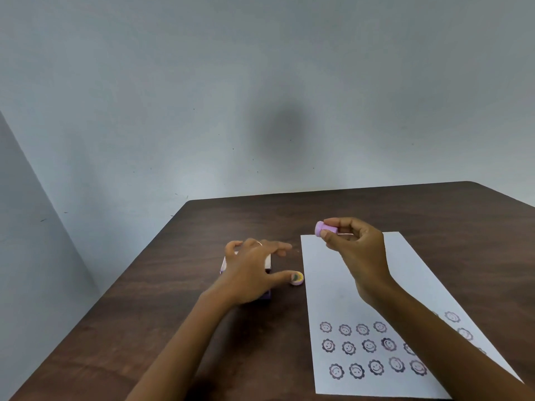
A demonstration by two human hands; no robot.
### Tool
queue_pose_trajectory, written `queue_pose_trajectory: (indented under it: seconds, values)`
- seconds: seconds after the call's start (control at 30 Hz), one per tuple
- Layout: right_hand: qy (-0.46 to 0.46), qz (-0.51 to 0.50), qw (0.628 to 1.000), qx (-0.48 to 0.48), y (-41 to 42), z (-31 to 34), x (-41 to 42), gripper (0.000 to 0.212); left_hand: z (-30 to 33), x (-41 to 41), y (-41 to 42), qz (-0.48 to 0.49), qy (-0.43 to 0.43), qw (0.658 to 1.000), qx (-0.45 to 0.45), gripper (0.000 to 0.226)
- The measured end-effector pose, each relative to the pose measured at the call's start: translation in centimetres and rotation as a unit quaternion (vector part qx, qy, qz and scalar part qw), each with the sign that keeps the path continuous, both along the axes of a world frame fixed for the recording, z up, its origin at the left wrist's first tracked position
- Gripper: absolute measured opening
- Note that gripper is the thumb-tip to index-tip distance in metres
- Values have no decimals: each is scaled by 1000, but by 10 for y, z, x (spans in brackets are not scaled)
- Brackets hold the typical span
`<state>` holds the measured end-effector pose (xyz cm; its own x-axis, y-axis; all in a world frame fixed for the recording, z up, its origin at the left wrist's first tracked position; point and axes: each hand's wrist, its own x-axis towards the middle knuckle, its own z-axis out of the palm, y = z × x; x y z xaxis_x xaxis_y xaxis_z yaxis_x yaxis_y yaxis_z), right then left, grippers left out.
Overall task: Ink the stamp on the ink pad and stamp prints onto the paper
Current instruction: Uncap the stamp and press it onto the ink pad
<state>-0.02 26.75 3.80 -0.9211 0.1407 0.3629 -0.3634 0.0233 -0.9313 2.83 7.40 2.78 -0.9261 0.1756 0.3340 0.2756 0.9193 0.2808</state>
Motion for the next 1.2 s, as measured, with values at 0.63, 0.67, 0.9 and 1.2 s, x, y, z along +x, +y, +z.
queue_pose_trajectory:
  seconds: [0.63,0.67,0.9,1.2]
  values:
    - [-8,80,996,49,-10,-4,9,35,18,16,-104,23,-336,935,109,69]
    - [-3,89,994,61,-16,-4,12,35,17,18,-109,27,-333,936,110,69]
    - [26,141,981,130,-36,-7,31,25,11,10,-106,23,-317,943,100,70]
    - [91,195,946,244,-101,-2,31,18,13,14,-109,21,-312,941,126,69]
